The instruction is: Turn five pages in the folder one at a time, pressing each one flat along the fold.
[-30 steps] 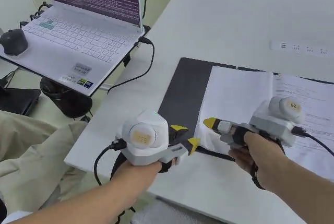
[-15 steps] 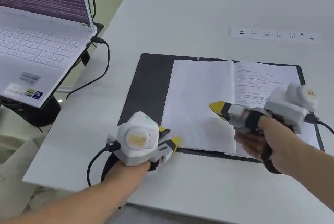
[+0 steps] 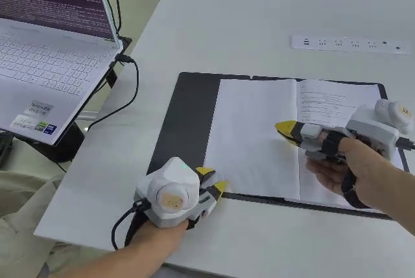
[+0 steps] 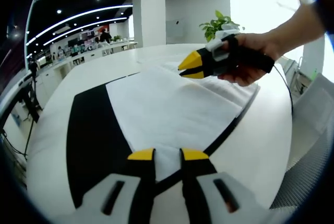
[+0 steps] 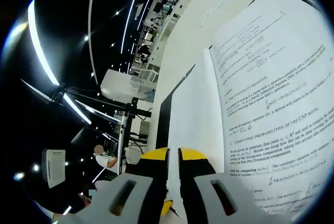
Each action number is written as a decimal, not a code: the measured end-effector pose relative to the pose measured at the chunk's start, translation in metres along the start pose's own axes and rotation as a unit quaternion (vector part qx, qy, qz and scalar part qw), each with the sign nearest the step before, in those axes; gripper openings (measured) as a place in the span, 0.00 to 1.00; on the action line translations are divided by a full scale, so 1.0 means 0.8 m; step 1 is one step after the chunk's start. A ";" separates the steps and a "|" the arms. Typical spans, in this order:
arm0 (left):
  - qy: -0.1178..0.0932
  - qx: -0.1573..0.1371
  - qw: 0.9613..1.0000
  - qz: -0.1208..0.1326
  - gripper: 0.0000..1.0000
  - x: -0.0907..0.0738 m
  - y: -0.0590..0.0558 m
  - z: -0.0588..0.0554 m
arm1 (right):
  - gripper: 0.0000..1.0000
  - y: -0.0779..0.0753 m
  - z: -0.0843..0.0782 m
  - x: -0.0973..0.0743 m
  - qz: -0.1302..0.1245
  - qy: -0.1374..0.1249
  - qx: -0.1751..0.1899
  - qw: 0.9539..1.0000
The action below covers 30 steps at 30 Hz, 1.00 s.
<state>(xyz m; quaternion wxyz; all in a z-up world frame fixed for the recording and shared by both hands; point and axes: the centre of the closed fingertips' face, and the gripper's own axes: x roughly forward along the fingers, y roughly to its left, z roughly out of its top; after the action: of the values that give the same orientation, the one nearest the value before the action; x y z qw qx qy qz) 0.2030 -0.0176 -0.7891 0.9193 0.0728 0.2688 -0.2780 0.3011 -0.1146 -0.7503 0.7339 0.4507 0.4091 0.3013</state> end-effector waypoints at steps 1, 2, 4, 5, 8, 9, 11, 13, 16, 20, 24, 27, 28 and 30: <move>0.000 0.000 1.000 0.000 0.17 0.000 0.000 0.000 | 0.04 -0.003 0.002 0.001 -0.001 0.000 0.003 1.000; 0.000 -0.001 1.000 0.000 0.17 0.000 0.001 -0.001 | 0.04 -0.004 0.007 0.000 0.001 -0.007 0.006 1.000; 0.000 -0.001 1.000 0.001 0.17 0.000 0.001 0.000 | 0.01 -0.008 0.014 0.002 0.003 -0.011 0.015 1.000; -0.001 -0.002 1.000 0.001 0.17 0.000 0.001 0.000 | 0.00 -0.013 0.019 0.003 -0.001 -0.013 0.018 1.000; -0.001 -0.002 1.000 0.002 0.17 0.000 0.001 0.000 | 0.00 -0.021 0.024 0.006 -0.014 -0.018 0.015 1.000; -0.001 -0.002 1.000 0.002 0.17 0.000 0.001 0.000 | 0.00 -0.027 0.025 0.008 -0.021 -0.015 0.028 0.999; -0.001 -0.002 1.000 0.002 0.17 0.000 0.001 0.000 | 0.00 -0.036 0.026 0.012 -0.026 -0.009 0.039 0.999; 0.001 0.000 1.000 0.002 0.17 0.000 0.001 0.000 | 0.00 -0.040 0.031 0.014 -0.026 -0.013 0.042 0.999; -0.001 -0.002 1.000 0.005 0.17 -0.001 0.000 0.000 | 0.00 -0.038 0.038 0.016 -0.018 -0.018 0.051 0.998; -0.003 -0.006 1.000 0.009 0.17 -0.002 0.000 0.001 | 0.00 -0.038 0.047 0.020 -0.013 -0.022 0.056 0.998; -0.002 -0.003 1.000 0.008 0.17 -0.003 0.000 0.001 | 0.00 -0.035 0.055 0.022 -0.009 -0.027 0.060 0.998; -0.002 -0.003 1.000 0.008 0.17 -0.003 -0.001 0.001 | 0.00 -0.040 0.067 0.024 -0.014 -0.034 0.058 0.998; -0.002 -0.003 1.000 0.008 0.17 -0.003 0.000 0.001 | 0.00 -0.041 0.069 0.024 -0.014 -0.035 0.061 0.997; -0.001 -0.003 1.000 0.008 0.17 -0.003 0.000 0.001 | 0.00 -0.043 0.073 0.026 -0.014 -0.035 0.064 0.997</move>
<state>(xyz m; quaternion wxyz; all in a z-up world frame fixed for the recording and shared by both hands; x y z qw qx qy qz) 0.2018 -0.0164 -0.7870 0.9222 0.0716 0.2678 -0.2695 0.3641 -0.1362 -0.7732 0.7217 0.5009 0.4082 0.2482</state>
